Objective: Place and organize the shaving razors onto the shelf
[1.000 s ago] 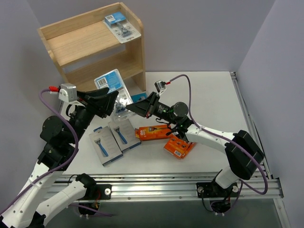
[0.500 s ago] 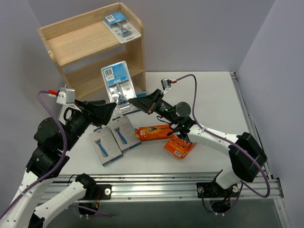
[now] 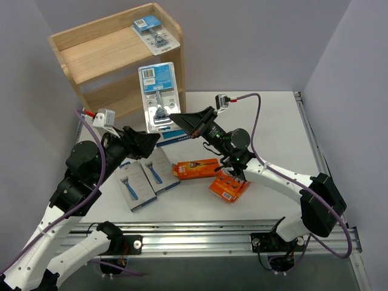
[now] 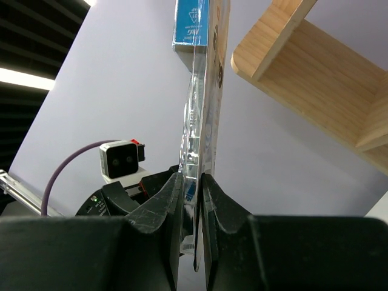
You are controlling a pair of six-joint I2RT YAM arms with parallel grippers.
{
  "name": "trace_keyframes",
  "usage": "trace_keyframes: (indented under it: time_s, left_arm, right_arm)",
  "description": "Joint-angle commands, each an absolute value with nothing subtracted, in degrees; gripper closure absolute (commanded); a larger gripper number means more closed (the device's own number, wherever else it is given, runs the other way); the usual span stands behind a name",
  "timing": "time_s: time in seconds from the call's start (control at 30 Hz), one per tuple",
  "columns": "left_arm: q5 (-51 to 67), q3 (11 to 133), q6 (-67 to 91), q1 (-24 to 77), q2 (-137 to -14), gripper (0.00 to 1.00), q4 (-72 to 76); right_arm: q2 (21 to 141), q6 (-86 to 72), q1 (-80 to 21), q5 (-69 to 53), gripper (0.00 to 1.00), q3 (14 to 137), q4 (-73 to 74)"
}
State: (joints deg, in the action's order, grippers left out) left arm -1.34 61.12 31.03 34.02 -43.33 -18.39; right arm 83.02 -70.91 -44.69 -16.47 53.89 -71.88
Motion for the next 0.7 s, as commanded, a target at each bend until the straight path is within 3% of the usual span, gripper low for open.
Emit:
trace_keyframes:
  time_s: [0.0, 0.37, 0.67]
  left_arm:
    - [-0.09, 63.63, 33.66, 33.05, -44.38, 0.29, -13.1]
    - [5.45, 61.0, 41.13, 28.83, -43.07, 0.2, -1.95]
    - [10.45, 59.15, 47.1, 24.0, -43.86, 0.19, 0.79]
  right_arm:
    - [80.77, -72.95, -44.82, -13.98, 1.0, 55.99, -98.96]
    - [81.65, -75.85, -44.74, -13.01, 1.0, 56.51, -101.52]
    - [82.44, -77.08, -44.65, -12.57, 1.0, 56.25, -103.44]
